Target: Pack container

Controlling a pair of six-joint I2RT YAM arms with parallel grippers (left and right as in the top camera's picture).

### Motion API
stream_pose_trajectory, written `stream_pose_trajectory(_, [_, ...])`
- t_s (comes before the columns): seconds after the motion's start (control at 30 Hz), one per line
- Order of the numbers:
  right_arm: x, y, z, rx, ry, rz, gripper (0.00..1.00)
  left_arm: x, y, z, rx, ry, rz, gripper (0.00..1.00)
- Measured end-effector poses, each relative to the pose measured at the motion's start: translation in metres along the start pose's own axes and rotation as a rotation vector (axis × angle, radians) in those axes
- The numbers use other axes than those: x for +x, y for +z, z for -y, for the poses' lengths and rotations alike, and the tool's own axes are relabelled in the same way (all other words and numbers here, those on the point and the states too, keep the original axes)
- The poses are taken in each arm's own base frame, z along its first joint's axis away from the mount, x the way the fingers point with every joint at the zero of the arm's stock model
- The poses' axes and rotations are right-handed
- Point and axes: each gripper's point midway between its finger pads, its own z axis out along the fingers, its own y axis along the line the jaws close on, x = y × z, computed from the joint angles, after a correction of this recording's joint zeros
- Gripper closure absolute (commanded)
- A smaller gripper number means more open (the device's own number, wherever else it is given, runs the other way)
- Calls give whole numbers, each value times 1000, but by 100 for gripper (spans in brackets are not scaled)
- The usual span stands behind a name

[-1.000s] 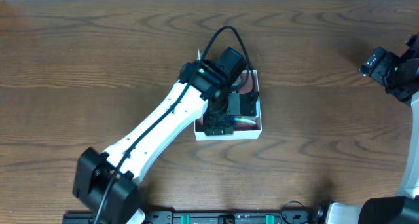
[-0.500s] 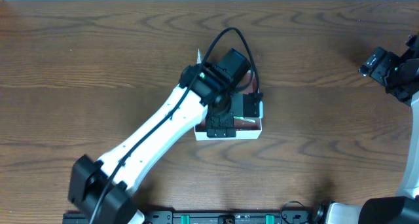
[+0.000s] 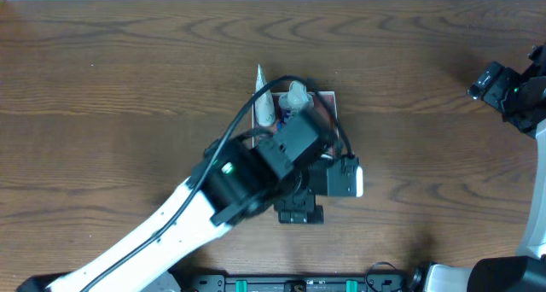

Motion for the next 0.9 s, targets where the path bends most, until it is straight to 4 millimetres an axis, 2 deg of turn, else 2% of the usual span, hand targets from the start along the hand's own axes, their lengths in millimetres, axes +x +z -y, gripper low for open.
stream_pose_trajectory(0.2, [0, 0, 0, 0, 0, 0, 1, -7, -15, 8, -12, -24, 44, 2])
stream_pose_trajectory(0.37, [0, 0, 0, 0, 0, 0, 1, 3, -15, 15, 15, -46, 4, 2])
stream_pose_trajectory(0.53, [0, 0, 0, 0, 0, 0, 1, 33, -18, 36, 99, -78, -120, 2])
stream_pose_trajectory(0.67, [0, 0, 0, 0, 0, 0, 1, 65, -27, 51, 154, -232, -251, 2])
stream_pose_trajectory(0.77, [0, 0, 0, 0, 0, 0, 1, 81, -37, 53, 149, -371, -304, 2])
stream_pose_trajectory(0.9, [0, 0, 0, 0, 0, 0, 1, 90, -54, 51, 98, -534, -286, 2])
